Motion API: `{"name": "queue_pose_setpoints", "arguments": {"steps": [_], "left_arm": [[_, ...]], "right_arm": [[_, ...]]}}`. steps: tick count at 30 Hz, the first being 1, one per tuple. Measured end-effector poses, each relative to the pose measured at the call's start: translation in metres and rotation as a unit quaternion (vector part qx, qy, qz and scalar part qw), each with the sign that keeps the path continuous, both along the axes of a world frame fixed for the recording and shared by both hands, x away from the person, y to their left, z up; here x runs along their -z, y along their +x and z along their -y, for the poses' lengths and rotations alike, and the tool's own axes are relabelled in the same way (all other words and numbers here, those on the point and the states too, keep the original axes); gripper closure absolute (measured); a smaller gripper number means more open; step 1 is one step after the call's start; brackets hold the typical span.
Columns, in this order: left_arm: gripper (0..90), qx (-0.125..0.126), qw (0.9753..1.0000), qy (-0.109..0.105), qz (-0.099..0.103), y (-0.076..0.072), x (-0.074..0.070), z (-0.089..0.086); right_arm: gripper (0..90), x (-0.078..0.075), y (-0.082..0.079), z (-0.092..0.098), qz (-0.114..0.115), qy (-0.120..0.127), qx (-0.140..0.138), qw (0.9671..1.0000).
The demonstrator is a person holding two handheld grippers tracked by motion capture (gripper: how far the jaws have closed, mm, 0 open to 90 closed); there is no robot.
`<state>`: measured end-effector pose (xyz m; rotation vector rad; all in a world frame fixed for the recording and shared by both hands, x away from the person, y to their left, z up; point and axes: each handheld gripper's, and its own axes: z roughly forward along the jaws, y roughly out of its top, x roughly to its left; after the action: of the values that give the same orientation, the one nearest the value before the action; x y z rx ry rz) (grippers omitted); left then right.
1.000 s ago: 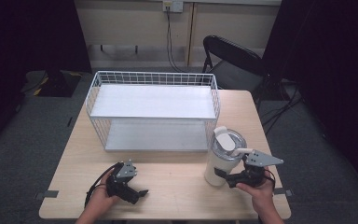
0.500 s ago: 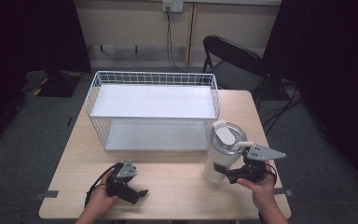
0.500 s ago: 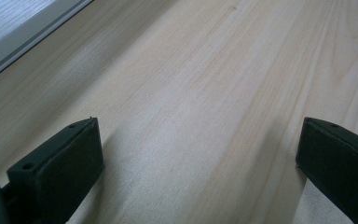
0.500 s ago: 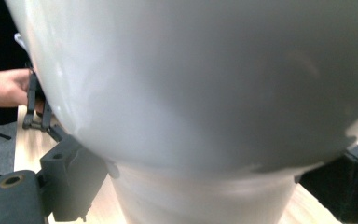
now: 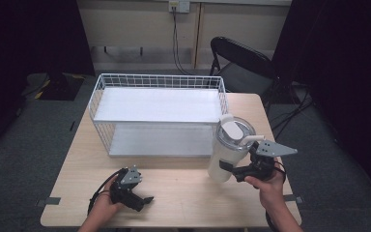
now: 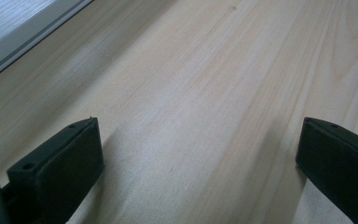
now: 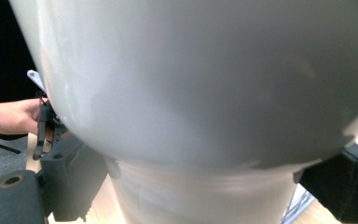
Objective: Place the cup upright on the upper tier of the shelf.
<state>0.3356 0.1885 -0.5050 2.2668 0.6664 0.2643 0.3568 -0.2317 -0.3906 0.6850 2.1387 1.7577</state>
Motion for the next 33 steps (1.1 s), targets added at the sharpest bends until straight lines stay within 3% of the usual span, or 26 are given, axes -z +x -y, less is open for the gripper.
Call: {"name": "queue_pose_setpoints", "arguments": {"steps": [33], "left_arm": [[0.0,0.004,1.0000,0.003,0.000,0.000,0.000,-0.001]], "right_arm": [[9.7,-0.065,0.022,-0.039,0.005,-0.012,-0.019,0.9997]]}}
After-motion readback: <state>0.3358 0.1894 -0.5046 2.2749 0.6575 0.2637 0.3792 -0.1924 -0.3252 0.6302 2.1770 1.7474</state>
